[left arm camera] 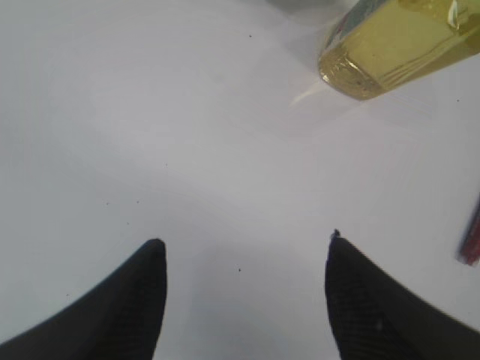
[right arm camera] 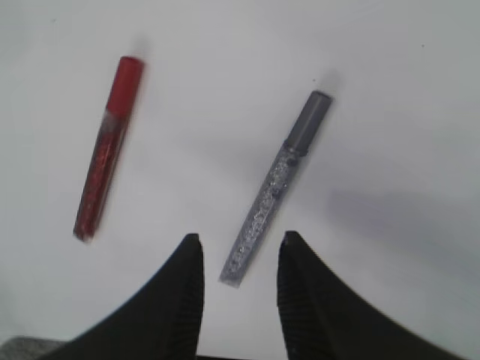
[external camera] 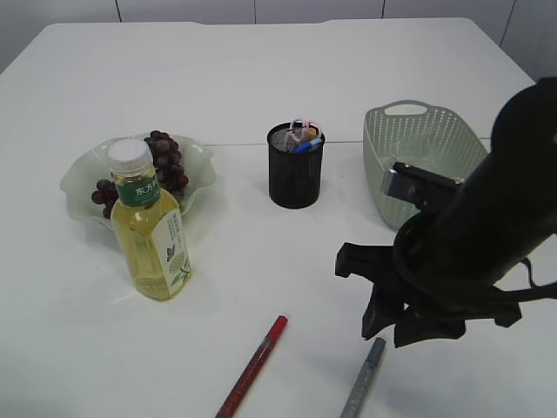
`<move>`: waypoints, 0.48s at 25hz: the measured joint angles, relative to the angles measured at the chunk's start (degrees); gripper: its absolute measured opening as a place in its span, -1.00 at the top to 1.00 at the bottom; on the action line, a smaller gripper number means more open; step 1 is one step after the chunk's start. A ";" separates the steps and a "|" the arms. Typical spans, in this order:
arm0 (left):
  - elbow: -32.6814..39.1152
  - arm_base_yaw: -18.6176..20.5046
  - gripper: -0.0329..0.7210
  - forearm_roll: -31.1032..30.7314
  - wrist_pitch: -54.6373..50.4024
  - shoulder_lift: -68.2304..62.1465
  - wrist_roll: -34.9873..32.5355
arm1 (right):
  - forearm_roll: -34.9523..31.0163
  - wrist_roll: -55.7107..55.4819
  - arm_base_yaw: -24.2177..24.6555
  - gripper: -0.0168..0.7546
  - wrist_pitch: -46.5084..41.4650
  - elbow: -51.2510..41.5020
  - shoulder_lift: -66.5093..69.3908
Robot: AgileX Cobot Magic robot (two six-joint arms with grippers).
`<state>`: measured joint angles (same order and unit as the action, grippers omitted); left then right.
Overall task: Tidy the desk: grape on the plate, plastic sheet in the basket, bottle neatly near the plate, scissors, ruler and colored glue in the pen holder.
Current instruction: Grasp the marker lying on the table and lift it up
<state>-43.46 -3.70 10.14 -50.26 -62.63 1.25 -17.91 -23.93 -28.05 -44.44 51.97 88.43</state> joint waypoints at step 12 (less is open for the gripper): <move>0.00 0.00 -0.38 0.22 0.35 0.00 0.00 | 0.12 -17.46 0.00 0.23 6.40 0.00 12.77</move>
<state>-43.46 -3.70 10.36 -49.91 -62.63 1.25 -17.80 -41.38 -28.05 -38.04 51.97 101.20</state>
